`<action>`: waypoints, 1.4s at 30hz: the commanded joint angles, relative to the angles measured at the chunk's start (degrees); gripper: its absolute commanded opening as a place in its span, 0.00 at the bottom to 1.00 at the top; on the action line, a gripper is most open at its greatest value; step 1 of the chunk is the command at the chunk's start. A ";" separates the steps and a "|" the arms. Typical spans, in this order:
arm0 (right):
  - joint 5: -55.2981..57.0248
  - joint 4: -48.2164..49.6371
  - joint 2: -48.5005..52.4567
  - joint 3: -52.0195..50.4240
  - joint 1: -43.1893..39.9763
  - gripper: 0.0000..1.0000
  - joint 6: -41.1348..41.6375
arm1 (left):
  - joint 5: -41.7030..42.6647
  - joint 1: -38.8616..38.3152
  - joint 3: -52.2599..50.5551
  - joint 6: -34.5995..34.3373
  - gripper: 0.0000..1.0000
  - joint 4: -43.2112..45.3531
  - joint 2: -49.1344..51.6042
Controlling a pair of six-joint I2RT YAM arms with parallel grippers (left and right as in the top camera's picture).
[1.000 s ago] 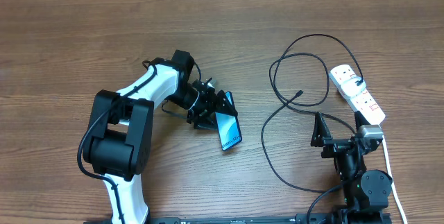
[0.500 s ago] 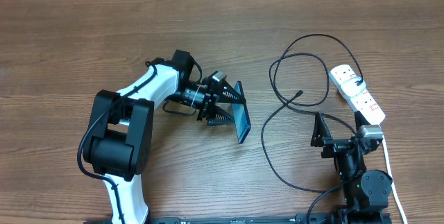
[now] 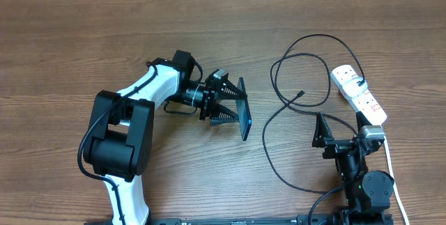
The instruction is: Plug charger to phone and switch on socket
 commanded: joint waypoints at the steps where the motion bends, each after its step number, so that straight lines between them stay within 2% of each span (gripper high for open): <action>1: 0.52 0.20 -0.61 -0.59 -0.20 1.00 0.20 | 3.96 0.31 -0.02 -2.93 0.36 -0.39 0.20; 14: 0.52 0.20 -0.61 -0.59 -0.20 1.00 0.17 | 3.93 0.33 -0.02 -7.61 0.37 -3.54 0.20; 27: -1.86 1.14 -0.61 -0.59 -0.13 1.00 0.52 | 3.93 0.33 -0.02 -7.98 0.37 -3.54 0.20; 30: -5.20 0.59 -0.33 -0.59 -0.11 1.00 9.22 | 3.96 0.31 -0.02 -8.59 0.38 -3.54 0.20; 33: -9.16 0.98 -0.20 -0.57 -0.09 1.00 26.25 | 3.96 0.33 -0.02 -9.68 0.38 -3.54 0.20; 36: -18.34 1.57 -0.20 -0.57 -0.11 1.00 40.87 | 3.93 0.33 -0.02 -10.69 0.37 -3.52 0.20; 38: -24.92 1.77 -0.20 -0.57 -0.11 1.00 45.42 | 3.93 0.33 -0.02 -10.69 0.37 -3.52 0.20; 42: -27.23 4.44 -0.20 -0.57 -0.11 1.00 45.75 | 3.93 0.31 -0.02 -10.93 0.38 -3.52 0.20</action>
